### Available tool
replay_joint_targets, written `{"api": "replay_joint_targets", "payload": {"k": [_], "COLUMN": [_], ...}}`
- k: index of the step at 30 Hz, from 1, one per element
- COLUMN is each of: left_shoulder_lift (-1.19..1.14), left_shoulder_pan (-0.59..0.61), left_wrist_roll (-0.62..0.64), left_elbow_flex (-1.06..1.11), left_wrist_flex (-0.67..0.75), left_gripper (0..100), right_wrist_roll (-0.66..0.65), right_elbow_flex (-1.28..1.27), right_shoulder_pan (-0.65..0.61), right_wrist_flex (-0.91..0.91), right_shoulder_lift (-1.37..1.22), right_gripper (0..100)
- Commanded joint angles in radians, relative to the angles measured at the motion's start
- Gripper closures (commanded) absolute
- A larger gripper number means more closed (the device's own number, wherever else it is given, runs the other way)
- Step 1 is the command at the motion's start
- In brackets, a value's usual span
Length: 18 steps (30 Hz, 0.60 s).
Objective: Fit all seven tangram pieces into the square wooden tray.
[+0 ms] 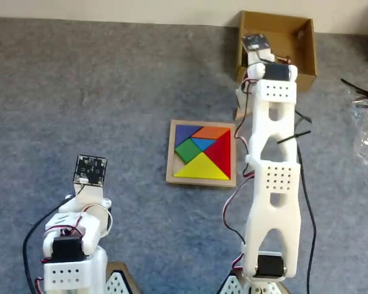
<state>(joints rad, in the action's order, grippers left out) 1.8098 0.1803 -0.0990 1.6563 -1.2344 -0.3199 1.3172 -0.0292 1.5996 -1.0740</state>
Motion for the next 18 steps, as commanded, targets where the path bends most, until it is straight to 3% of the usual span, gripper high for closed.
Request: {"api": "replay_joint_targets", "payload": {"k": [1,7,18], "left_shoulder_lift": [0.01,0.008,0.008], "left_shoulder_pan": [-0.028,-0.03,-0.065], "left_wrist_roll": [0.011,0.011,0.012], "left_elbow_flex": [-0.007,-0.005,0.038], "left_wrist_flex": [-0.008,-0.06,-0.092], "left_gripper": [100,100,100], "right_wrist_roll": [0.012,0.235,0.454], "right_elbow_flex": [0.059,0.058,0.053], "right_shoulder_pan": [-0.05,-0.067,-0.065], "right_wrist_flex": [0.004,-0.038,-0.071], "right_shoulder_lift": [0.019,0.018,0.015], "right_gripper": [77.5,77.5,77.5]}}
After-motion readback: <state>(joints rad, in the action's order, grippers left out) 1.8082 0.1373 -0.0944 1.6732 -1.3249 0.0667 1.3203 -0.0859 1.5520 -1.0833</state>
